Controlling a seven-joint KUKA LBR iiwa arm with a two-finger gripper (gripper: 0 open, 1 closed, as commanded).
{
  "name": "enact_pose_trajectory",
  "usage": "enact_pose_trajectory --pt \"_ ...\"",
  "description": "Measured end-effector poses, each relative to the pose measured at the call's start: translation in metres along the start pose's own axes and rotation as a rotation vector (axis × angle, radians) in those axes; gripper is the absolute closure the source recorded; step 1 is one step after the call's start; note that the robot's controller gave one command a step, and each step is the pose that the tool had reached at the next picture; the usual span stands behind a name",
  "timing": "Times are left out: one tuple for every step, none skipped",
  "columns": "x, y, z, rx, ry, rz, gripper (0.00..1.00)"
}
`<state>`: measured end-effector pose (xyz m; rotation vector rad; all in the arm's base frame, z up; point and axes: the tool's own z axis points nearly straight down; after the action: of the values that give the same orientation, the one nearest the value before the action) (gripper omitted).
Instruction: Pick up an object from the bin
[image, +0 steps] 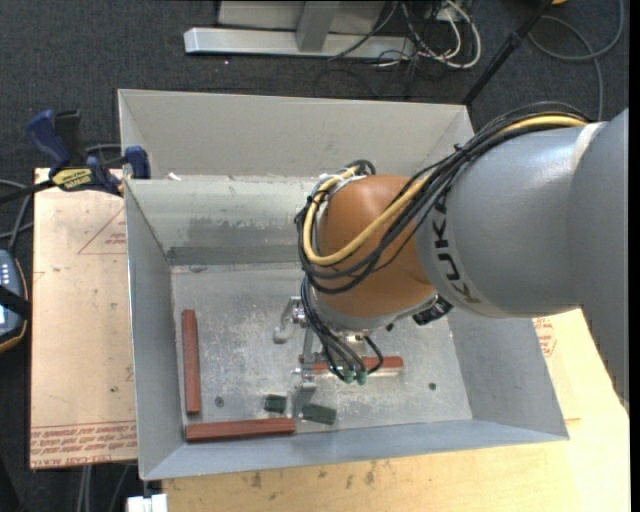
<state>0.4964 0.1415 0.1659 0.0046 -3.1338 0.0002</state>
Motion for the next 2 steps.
enact_pose_trajectory --pt "-0.002 -0.001 -0.004 -0.001 -0.007 0.003 0.00" --pt "0.005 -0.041 0.090 -0.003 -0.013 -0.124 1.00"
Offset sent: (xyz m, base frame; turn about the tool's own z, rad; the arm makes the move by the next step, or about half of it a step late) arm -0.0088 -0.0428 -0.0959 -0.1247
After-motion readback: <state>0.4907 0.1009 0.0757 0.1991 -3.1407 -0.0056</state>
